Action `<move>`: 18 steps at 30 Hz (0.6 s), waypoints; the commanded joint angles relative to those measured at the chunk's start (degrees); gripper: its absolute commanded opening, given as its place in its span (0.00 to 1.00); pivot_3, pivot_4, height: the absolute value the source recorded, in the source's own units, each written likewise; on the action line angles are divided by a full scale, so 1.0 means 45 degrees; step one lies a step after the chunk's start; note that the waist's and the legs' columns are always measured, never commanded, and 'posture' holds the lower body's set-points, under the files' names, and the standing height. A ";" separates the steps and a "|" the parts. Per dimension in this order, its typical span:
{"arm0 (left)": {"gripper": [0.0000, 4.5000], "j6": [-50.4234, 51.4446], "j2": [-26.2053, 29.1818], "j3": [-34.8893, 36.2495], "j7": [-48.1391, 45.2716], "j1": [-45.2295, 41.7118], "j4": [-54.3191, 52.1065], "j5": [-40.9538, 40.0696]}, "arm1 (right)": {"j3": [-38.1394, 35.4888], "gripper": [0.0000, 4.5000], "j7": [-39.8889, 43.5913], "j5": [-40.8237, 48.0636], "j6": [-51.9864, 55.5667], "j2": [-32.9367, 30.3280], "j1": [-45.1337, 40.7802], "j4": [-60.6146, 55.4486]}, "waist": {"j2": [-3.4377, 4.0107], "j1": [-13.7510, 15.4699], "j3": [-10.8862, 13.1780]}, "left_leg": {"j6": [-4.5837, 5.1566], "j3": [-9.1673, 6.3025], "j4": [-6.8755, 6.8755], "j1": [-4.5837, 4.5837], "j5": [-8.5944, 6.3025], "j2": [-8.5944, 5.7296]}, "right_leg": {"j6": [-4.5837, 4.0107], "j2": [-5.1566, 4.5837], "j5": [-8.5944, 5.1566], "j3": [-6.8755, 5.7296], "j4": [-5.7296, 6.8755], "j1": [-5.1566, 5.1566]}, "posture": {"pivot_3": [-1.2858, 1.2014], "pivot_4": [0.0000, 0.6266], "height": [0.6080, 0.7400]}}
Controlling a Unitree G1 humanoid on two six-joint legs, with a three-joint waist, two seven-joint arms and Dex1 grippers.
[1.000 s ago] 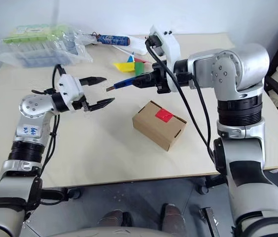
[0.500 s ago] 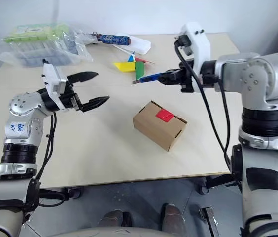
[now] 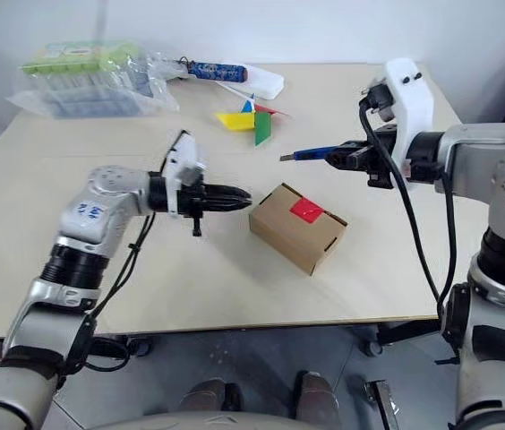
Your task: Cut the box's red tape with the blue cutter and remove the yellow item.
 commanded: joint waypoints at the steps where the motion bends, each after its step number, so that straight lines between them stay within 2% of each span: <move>1: 0.00 -0.0098 -0.0136 -0.0398 -0.0157 -0.0631 0.0213 0.0550 | -0.0565 0.04 -0.0375 0.0472 0.0065 -0.0302 0.0138 -0.0675 | 0.0000 0.0002 0.0000 | -0.0002 -0.0001 -0.0003 0.0001 0.0001 0.0000 | 0.0000 0.0000 0.0000 0.0000 0.0001 0.0000 | 0.52 0.24 1.00; 7: 0.00 -0.0463 -0.0753 -0.1592 0.0219 -0.1364 0.1592 0.2182 | -0.0317 0.04 -0.0870 0.0990 0.0065 -0.0536 0.0590 -0.1055 | -0.0001 0.0086 0.0001 | -0.0001 0.0002 0.0007 -0.0002 0.0001 -0.0003 | 0.0000 -0.0001 0.0000 0.0001 0.0001 0.0001 | 0.52 0.24 1.00; 18: 0.00 -0.1109 -0.1561 -0.1596 0.0255 -0.1574 0.2710 0.2809 | 0.0286 0.04 -0.1169 0.1054 0.0064 -0.0517 0.0924 -0.1165 | -0.0003 0.0078 0.0002 | 0.0003 -0.0004 0.0015 -0.0008 0.0001 -0.0003 | 0.0000 -0.0003 0.0000 0.0001 -0.0003 0.0001 | 0.52 0.24 1.00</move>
